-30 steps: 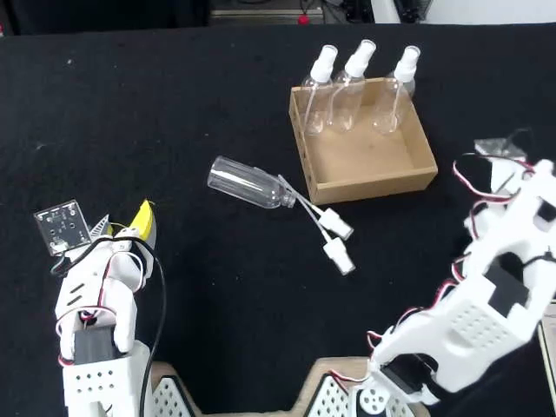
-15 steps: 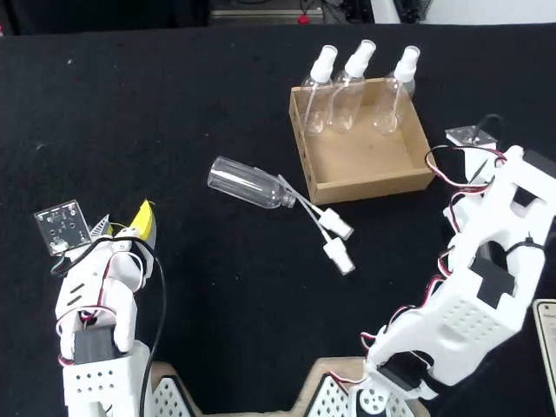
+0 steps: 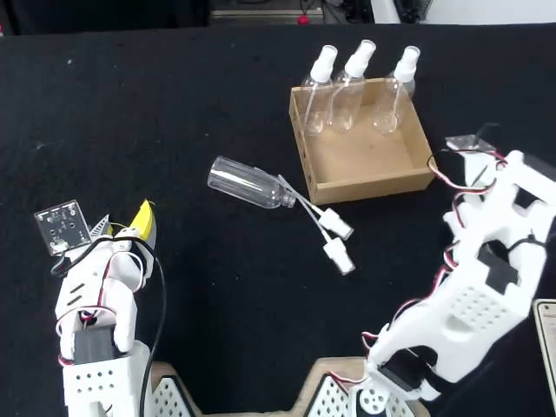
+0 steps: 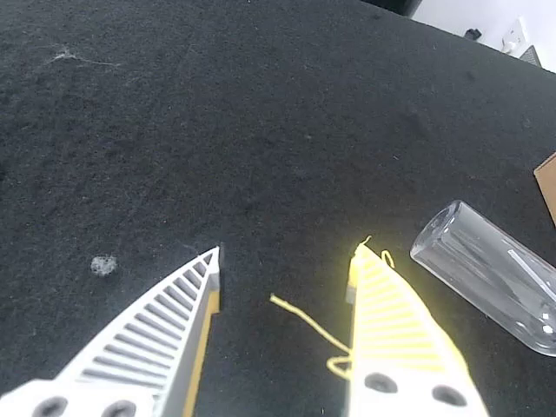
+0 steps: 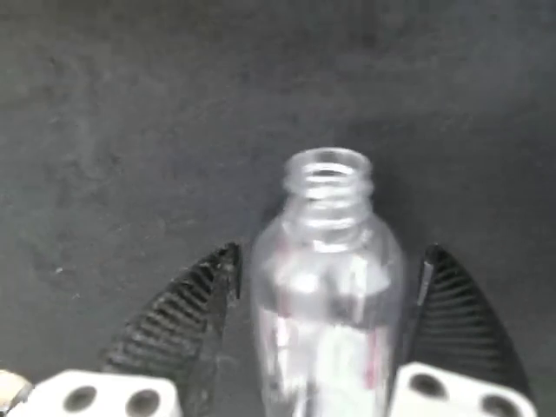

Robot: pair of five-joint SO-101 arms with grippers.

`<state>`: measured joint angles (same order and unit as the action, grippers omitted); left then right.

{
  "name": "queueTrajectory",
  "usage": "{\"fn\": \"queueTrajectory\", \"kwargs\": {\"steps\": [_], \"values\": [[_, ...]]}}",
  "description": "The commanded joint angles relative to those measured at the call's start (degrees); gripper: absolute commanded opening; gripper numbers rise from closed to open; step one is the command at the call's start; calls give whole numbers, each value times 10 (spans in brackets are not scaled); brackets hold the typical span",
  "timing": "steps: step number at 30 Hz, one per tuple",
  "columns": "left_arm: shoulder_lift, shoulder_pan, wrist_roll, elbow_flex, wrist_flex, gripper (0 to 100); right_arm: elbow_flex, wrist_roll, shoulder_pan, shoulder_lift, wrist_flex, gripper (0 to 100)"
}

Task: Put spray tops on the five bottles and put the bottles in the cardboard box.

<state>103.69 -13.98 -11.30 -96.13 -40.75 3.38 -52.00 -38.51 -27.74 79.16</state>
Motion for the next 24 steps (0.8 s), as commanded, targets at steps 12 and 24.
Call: {"fn": "queueTrajectory", "kwargs": {"steps": [12,24], "values": [[8,-1,4,-12,11,231,198,-120,-78,-93,124,270],[8,-1,4,-12,11,231,272,-59,-105,-102,218,25]]}}
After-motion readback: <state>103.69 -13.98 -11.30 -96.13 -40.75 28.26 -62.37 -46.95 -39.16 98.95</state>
